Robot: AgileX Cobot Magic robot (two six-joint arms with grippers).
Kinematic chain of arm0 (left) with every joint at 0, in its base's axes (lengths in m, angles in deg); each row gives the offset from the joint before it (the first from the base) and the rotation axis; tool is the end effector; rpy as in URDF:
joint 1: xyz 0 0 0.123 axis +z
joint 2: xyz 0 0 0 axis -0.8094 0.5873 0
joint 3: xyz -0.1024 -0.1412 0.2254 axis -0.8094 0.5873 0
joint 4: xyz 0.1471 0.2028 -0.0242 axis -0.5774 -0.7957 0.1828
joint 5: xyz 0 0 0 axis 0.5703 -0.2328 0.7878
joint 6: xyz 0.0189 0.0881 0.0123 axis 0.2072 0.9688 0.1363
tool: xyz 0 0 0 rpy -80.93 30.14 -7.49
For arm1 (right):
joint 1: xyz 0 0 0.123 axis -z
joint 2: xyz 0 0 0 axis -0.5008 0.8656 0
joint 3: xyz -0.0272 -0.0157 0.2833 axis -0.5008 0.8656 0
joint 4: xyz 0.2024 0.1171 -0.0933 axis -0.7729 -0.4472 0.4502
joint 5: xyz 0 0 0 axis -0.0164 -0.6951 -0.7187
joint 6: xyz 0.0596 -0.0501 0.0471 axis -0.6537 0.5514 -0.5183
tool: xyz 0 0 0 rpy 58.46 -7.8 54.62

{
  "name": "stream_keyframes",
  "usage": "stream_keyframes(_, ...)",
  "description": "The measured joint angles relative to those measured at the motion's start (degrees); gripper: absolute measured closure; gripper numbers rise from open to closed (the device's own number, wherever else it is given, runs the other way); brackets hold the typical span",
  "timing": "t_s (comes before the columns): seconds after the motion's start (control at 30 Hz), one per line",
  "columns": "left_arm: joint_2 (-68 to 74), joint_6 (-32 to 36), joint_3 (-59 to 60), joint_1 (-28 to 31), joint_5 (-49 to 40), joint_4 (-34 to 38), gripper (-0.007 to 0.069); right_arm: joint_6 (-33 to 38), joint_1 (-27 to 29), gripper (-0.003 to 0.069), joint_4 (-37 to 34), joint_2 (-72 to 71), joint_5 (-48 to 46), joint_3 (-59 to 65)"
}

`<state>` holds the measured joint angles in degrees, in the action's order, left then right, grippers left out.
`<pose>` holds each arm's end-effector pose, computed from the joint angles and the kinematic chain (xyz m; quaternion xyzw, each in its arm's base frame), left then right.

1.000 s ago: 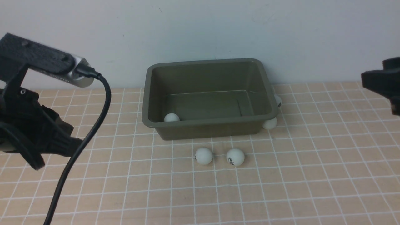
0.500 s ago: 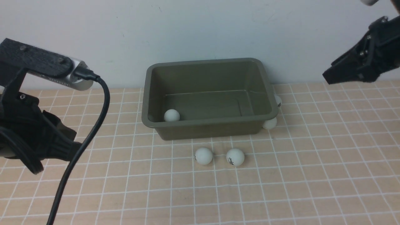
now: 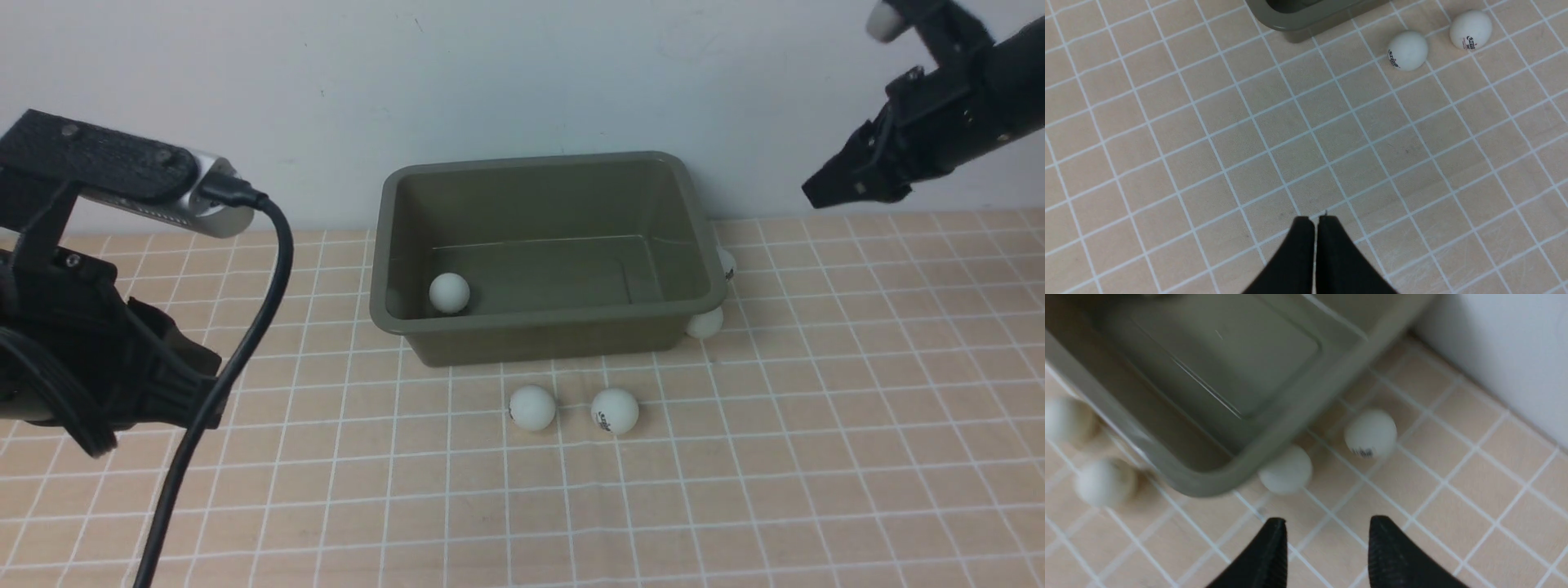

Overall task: Put the table tennis balls into the box on the light coffee tablecloth.
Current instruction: 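Reach for and grasp a ping pong ball on the table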

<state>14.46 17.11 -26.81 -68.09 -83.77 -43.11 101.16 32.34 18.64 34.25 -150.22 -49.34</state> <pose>0.1844 -0.0594 0.3443 0.1725 0.9260 -0.0952 0.3221 0.4139 0.0295 0.2726 -0.3595 0.8787 0.1718 0.2631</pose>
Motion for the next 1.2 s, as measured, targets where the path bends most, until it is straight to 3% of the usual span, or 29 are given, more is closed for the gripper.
stream_keyframes(0.33,0.00,0.00,0.00,0.00,-0.06,0.07,0.0669,0.53,3.39,0.0277,-5.89,14.56,-3.50,-10.19)
stream_keyframes(0.83,0.00,0.00,0.00,0.00,-0.26,0.07,0.0669,-0.40,-1.09,0.0264,-1.98,29.16,-8.67,-33.19)
stream_keyframes(1.2,0.00,0.22,0.00,0.00,-1.26,0.00,0.0669,3.30,-1.11,0.0264,-1.15,32.79,-8.72,-35.71)
